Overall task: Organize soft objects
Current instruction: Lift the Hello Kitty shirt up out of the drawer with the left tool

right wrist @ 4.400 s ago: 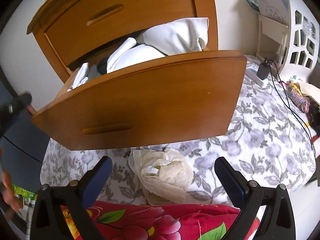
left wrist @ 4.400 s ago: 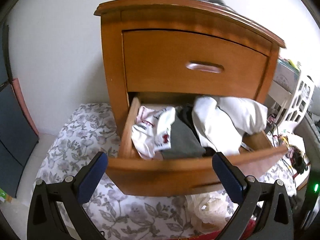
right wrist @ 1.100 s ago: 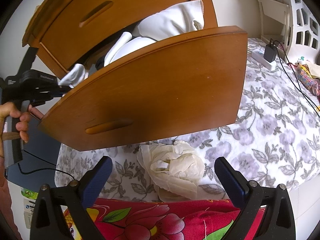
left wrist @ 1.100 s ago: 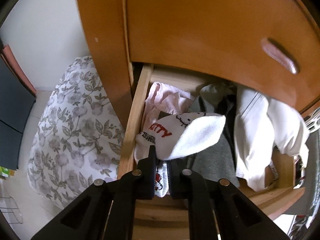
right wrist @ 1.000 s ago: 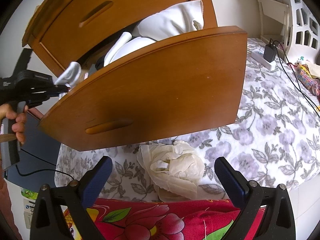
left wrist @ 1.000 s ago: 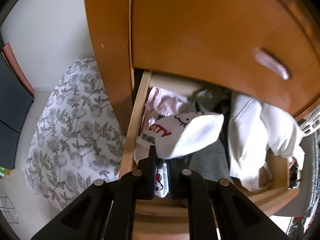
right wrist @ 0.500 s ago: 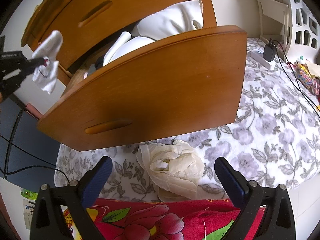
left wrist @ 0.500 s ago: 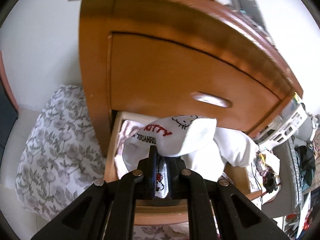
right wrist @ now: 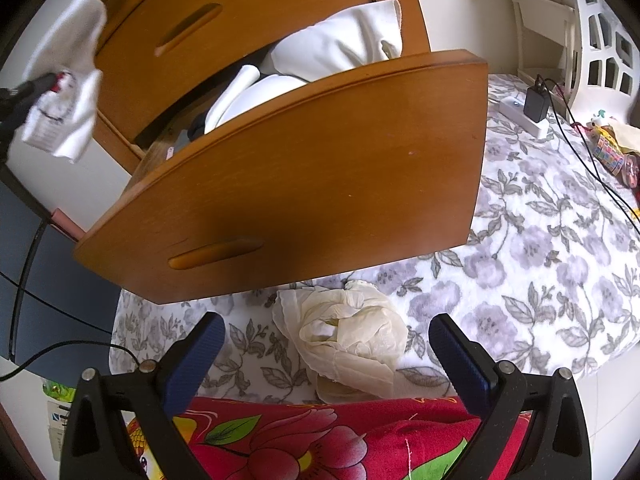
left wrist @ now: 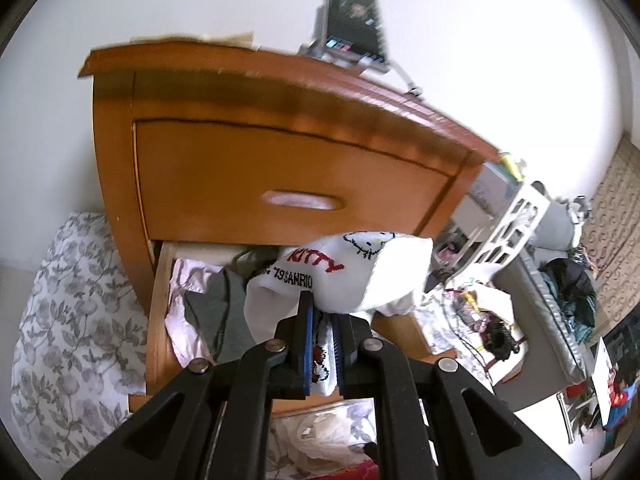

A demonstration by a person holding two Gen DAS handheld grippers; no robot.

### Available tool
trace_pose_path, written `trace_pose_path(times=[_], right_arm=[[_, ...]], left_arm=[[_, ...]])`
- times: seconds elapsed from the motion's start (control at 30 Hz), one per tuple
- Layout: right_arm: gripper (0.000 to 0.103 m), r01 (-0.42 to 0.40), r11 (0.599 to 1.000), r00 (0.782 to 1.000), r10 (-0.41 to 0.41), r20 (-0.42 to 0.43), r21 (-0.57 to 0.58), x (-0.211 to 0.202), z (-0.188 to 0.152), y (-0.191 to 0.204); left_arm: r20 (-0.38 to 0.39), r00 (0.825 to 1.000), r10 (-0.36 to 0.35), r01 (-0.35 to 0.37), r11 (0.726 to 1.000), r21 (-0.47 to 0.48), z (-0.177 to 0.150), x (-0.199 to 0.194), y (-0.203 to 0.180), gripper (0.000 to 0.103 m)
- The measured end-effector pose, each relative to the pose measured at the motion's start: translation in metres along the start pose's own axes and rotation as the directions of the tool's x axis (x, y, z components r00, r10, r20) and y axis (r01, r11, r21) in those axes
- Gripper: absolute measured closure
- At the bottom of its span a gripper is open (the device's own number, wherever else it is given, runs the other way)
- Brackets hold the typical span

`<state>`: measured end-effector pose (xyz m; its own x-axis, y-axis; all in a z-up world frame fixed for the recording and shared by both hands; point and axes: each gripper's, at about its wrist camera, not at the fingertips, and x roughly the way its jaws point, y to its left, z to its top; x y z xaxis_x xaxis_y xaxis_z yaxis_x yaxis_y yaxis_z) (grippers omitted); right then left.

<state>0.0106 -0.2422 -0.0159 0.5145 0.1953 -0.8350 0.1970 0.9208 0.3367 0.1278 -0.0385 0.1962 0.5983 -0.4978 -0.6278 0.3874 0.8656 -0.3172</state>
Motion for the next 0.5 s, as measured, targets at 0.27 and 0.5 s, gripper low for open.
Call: trace_pose_path(times=[0.27,0.5], right_arm=[[0.000,0.012,1.000,1.000,-0.012,0.002,0.000,-0.001,0.000,0.001],[0.000,0.023,1.000,1.000,-0.023,0.001,0.009,-0.001,-0.001,0.001]], left_arm=[[0.058,0.993,-0.103,0.103,0.995,-0.006,-0.024,-0.040,-0.004,0.095],[0.094,0.986,-0.136,0.138,0.990,-0.007,-0.049,-0.070,-0.002,0.095]])
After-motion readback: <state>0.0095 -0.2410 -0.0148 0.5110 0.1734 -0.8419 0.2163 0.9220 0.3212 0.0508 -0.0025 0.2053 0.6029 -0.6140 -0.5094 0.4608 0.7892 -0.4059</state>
